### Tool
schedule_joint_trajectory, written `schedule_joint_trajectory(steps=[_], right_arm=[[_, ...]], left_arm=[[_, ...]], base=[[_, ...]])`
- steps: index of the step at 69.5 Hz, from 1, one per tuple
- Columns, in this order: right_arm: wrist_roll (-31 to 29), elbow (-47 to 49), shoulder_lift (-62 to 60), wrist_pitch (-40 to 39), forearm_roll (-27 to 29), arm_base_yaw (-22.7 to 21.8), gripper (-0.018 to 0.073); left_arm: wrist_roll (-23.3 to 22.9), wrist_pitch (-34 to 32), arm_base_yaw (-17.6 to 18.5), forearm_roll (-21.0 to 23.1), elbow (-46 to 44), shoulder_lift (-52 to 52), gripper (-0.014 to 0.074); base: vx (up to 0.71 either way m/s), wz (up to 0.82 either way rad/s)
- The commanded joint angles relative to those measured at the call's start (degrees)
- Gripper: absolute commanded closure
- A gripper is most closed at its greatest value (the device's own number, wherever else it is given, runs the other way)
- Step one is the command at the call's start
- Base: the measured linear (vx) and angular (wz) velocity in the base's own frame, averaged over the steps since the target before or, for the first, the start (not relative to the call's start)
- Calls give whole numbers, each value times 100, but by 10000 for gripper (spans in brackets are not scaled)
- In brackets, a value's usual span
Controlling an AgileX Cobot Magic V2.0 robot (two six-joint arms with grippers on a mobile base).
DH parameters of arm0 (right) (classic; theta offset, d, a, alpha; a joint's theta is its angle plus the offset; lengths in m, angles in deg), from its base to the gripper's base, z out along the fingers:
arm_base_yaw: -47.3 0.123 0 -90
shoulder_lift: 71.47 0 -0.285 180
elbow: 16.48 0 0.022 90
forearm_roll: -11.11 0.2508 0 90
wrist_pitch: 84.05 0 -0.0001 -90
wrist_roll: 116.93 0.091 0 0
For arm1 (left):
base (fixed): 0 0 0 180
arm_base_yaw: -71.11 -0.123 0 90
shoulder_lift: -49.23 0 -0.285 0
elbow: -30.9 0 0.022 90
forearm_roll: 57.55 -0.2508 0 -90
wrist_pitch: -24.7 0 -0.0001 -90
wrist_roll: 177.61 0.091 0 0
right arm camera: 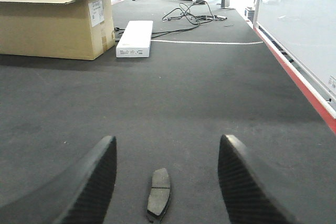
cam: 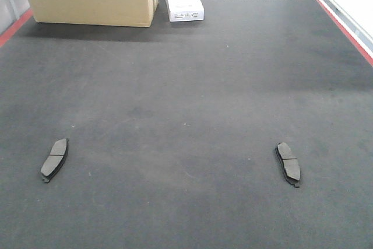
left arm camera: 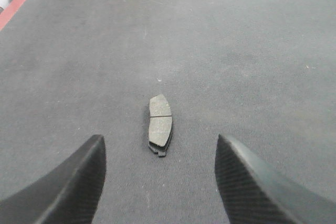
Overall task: Move and align brake pads A on conveyor
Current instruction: 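Back the base away from the conveyor and turn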
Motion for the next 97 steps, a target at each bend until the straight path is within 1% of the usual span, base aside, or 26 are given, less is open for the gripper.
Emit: schedule_joint_trajectory(steps=[1, 34, 71, 97], right_arm=[[-8, 150, 84, -403, -86, -2, 144], [-8, 150, 84, -400, -86, -2, 144], [-8, 150, 84, -400, -86, -2, 144], [-8, 150, 84, -407, -86, -2, 144]], left_arm=[[-45, -443, 22, 84, -155, 27, 147], [-45, -443, 22, 84, -155, 57, 147], [-45, -443, 22, 84, -155, 57, 147], [-45, -443, 22, 84, -155, 57, 147]], base=[[-4, 4], [-21, 1], [-40, 7], [-41, -10]])
